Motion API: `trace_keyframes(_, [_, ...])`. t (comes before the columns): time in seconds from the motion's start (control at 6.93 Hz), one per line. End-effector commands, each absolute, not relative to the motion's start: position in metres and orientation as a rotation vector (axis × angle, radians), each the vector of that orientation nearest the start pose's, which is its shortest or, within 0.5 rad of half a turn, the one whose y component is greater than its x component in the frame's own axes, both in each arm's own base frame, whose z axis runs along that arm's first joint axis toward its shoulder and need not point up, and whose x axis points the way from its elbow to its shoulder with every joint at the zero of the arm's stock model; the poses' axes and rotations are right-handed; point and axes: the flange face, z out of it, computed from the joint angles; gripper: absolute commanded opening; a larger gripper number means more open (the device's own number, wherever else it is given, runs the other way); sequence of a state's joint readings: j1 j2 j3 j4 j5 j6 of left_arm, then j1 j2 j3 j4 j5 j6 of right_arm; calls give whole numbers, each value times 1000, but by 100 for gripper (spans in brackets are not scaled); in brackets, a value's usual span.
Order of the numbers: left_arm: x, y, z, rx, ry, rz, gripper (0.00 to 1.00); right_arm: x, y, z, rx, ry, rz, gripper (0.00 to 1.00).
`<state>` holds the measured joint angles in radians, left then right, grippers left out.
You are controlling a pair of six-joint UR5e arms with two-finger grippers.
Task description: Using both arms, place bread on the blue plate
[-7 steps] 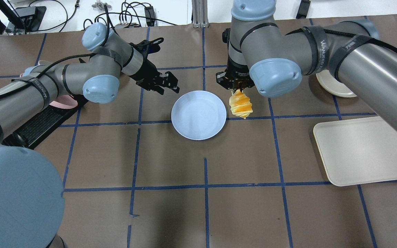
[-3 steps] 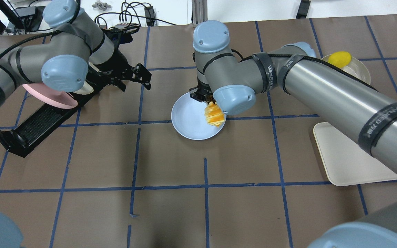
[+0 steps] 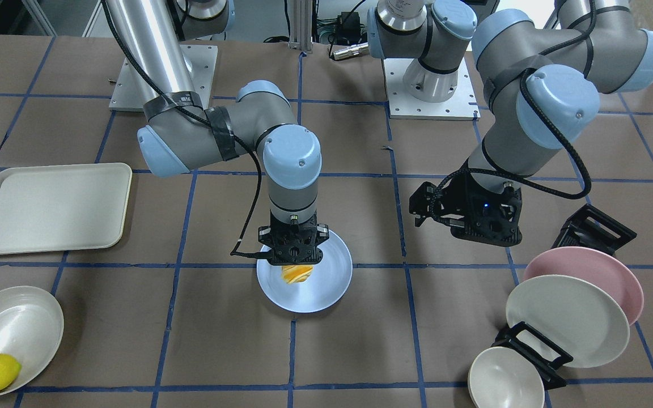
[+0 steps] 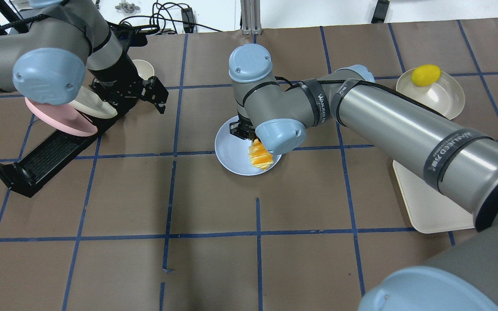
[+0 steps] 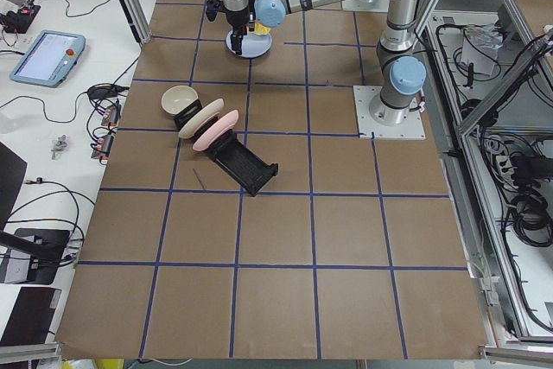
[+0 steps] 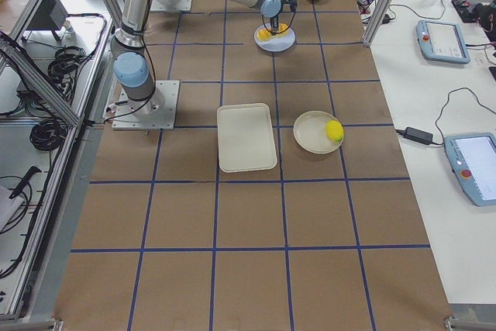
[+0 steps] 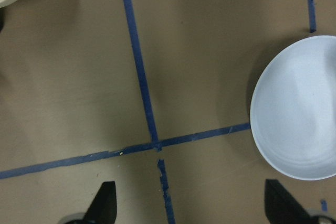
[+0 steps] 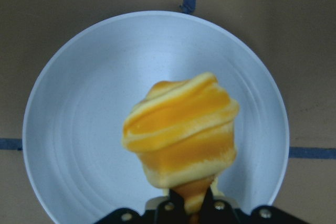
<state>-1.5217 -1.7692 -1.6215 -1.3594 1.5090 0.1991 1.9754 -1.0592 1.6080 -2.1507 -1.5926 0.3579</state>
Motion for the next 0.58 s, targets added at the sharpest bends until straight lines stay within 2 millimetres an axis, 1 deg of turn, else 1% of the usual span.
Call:
trace_keyframes(0.0, [-113, -546, 406, 242, 3174, 95, 100, 383, -541, 226, -43, 3146, -66, 6])
trace_keyframes(0.14, [-117, -539, 417, 242, 3168, 72, 100, 384, -541, 220, -45, 3149, -56, 7])
trace_keyframes(0.29, [-131, -536, 422, 262, 3167, 56, 100, 385, -541, 221, -45, 3148, -60, 9])
trace_keyframes(0.43, [-133, -546, 429, 250, 3167, 35, 100, 386, -541, 220, -43, 3145, -58, 73])
